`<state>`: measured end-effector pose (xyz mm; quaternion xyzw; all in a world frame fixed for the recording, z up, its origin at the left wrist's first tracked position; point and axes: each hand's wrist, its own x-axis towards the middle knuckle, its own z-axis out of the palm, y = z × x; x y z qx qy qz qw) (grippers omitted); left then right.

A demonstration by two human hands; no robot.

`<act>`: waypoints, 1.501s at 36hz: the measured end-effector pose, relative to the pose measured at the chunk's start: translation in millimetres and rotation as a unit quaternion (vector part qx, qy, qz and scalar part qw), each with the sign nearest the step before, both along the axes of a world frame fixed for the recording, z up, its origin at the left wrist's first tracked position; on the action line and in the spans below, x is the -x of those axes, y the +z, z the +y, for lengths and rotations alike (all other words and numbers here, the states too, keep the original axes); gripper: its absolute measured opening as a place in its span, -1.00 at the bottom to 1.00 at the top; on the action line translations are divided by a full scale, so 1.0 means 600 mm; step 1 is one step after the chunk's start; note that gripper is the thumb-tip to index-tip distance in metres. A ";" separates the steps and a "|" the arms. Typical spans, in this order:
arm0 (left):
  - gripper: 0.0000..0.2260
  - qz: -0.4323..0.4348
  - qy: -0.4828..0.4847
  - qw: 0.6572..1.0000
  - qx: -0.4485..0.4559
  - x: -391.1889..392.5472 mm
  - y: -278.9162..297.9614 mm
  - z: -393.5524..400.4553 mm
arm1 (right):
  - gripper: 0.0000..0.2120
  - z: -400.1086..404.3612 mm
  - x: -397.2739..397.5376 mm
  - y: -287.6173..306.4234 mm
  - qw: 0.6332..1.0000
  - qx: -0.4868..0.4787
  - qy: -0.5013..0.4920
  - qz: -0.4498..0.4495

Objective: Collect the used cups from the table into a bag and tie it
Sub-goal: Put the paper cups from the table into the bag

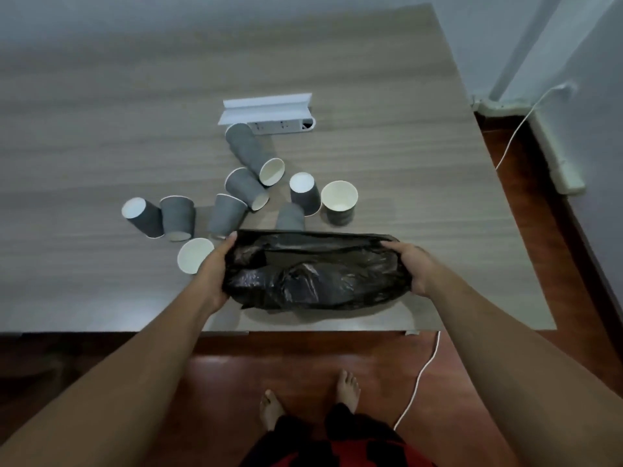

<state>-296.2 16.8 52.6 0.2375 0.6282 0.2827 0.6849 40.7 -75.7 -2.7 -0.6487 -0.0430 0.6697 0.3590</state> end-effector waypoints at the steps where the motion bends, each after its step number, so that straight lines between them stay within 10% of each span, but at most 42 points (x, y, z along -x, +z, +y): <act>1: -0.59 0.001 -0.039 0.999 -0.004 0.009 0.003 0.000 | -0.71 0.009 0.007 -0.002 1.000 -0.005 -0.002 -0.015; 8: -0.66 0.205 -0.168 0.956 -0.121 0.025 -0.013 -0.008 | -0.92 0.050 0.011 0.016 0.955 0.054 0.208 -0.205; 18: -0.55 0.322 -0.136 0.925 -0.148 -0.003 -0.009 0.005 | 0.02 0.174 0.065 0.048 0.788 -0.156 0.243 -0.544; 26: -0.59 0.331 -0.165 0.916 -0.156 -0.012 -0.014 -0.002 | 0.01 0.207 0.104 0.016 0.731 -0.135 0.300 -0.597; 35: -0.57 0.316 -0.141 0.930 -0.127 -0.016 -0.020 -0.002 | -0.37 0.158 0.097 0.037 0.810 -0.203 0.090 -0.543; 45: -0.64 0.305 -0.109 0.937 -0.128 -0.034 -0.010 0.010 | -0.51 0.045 0.206 -0.006 0.975 -0.163 0.077 -0.129; 49: -0.71 0.295 -0.098 0.933 -0.183 -0.044 -0.006 0.001 | -0.60 0.050 0.230 -0.037 0.990 -0.115 0.075 -0.019; 54: -0.71 0.281 -0.071 0.939 -0.188 -0.034 -0.002 -0.014 | -0.65 0.060 0.224 -0.059 0.970 -0.146 0.143 -0.135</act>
